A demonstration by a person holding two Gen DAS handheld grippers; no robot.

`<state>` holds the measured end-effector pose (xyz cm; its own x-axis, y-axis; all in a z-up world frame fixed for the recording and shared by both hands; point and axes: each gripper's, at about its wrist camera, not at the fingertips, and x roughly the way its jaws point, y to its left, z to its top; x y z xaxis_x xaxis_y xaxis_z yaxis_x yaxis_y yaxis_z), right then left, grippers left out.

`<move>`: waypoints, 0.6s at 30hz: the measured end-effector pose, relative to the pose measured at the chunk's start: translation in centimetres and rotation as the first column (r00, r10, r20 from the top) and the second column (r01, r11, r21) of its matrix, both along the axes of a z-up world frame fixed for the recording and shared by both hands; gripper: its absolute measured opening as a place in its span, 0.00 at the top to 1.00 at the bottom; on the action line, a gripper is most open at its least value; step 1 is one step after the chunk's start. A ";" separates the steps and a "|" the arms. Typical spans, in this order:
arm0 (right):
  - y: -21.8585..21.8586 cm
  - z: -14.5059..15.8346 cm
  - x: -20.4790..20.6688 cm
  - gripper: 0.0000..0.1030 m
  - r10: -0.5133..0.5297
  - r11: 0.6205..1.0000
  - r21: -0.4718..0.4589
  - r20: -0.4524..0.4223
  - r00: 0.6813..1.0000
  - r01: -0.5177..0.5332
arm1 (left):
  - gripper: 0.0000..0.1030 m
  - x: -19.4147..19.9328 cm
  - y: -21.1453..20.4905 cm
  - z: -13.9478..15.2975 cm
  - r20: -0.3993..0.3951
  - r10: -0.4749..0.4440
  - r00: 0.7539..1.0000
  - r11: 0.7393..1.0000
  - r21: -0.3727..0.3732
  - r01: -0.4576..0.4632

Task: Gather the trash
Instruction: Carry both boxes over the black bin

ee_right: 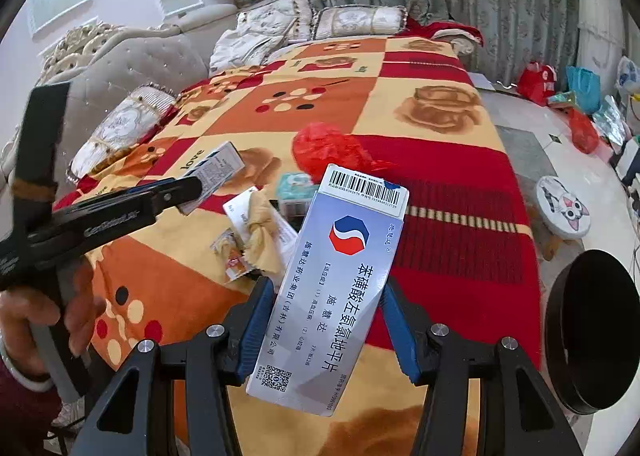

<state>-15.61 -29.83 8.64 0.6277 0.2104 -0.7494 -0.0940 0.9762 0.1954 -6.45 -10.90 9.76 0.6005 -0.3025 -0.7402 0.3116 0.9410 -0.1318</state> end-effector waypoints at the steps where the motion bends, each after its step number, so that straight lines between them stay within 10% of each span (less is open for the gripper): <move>1: -0.2 0.0 -0.1 0.48 -0.005 1.000 -0.002 0.000 1.000 0.005 | 0.69 -0.4 -0.5 0.2 0.006 -0.010 1.000 1.000 0.001 0.010; 18: -5.3 0.5 -1.5 0.48 -0.106 0.994 -0.026 0.010 0.994 0.106 | 0.69 -3.6 -6.1 1.7 0.042 -0.111 0.993 0.994 0.005 0.111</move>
<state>-17.12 -35.17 9.18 0.6522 0.1225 -0.7481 0.0083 0.9856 0.1687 -10.05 -16.96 11.47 0.5941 -0.3666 -0.7160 0.4191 0.9008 -0.1135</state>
